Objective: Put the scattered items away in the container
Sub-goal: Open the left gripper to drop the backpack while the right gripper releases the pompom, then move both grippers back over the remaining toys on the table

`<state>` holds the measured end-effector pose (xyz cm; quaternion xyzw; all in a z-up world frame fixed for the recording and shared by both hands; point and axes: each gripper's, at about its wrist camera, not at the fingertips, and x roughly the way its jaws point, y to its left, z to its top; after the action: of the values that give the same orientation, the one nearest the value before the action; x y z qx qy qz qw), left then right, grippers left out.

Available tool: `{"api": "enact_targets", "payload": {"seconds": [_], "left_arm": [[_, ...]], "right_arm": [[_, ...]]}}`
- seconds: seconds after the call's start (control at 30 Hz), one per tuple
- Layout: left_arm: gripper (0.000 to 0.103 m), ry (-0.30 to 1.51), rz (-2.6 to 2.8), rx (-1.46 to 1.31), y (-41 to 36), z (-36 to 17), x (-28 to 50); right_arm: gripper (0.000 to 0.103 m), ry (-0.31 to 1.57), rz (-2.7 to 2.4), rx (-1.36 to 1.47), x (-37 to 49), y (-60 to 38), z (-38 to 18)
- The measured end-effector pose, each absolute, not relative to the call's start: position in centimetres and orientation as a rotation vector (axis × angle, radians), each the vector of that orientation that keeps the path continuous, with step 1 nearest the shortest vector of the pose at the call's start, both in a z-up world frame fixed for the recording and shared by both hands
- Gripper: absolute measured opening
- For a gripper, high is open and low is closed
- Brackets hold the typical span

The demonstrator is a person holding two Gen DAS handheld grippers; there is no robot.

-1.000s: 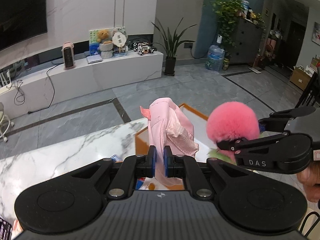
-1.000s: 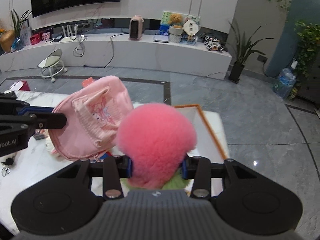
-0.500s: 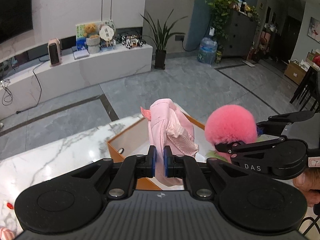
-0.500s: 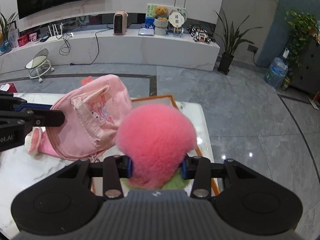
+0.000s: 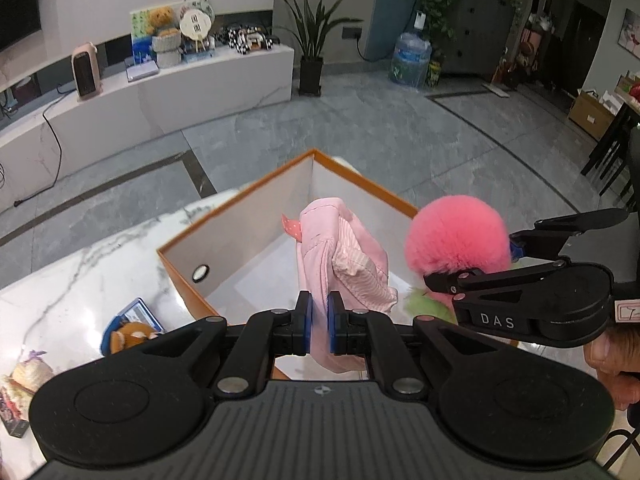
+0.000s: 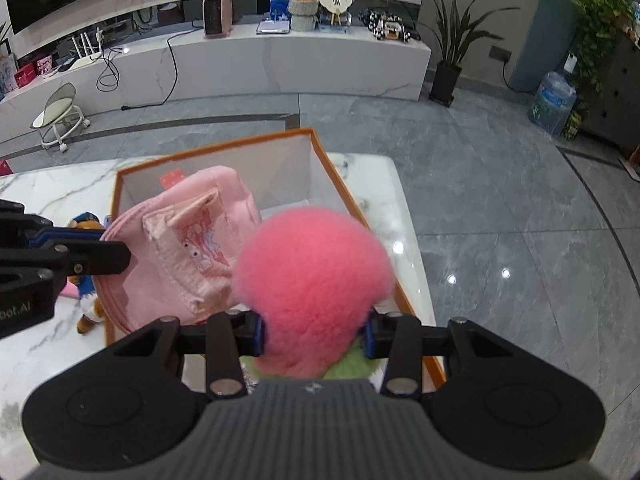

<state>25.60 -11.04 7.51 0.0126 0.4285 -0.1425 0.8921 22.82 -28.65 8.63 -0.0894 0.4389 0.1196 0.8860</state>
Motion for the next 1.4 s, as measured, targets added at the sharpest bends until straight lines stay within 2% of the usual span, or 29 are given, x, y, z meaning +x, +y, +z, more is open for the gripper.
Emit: {"api": "enact_targets", "payload": {"seconds": [0.5,0.6,0.7,0.77,0.83,0.87,1.4], "left_arm": [[0.010,0.978,-0.295,0.044,-12.2,3.0,27.6],[0.010,0.985,-0.283,0.046,-12.1,2.6,27.9],[0.011,1.002,-0.272,0.064,-12.1,2.2,28.2],[0.012,1.001,-0.271,0.057,-12.0,2.2,28.1],[0.021,1.003,-0.265,0.050,-11.8,2.2,28.1],[0.023,1.001,-0.266,0.046,-11.7,2.3,28.0],[0.023,0.929,-0.261,0.009,-9.8,6.5,25.3]], "right_arm": [[0.047,0.983,0.246,-0.160,25.2,-28.9,4.2],[0.052,0.990,0.245,-0.150,25.5,-28.8,3.9],[0.063,0.997,0.243,-0.149,25.7,-28.5,3.7],[0.063,0.999,0.240,-0.153,25.6,-28.4,3.7],[0.070,1.002,0.236,-0.156,25.6,-28.3,3.7],[0.071,0.998,0.235,-0.158,25.5,-28.3,3.8],[0.072,0.922,0.223,-0.194,23.2,-27.0,8.4]]}}
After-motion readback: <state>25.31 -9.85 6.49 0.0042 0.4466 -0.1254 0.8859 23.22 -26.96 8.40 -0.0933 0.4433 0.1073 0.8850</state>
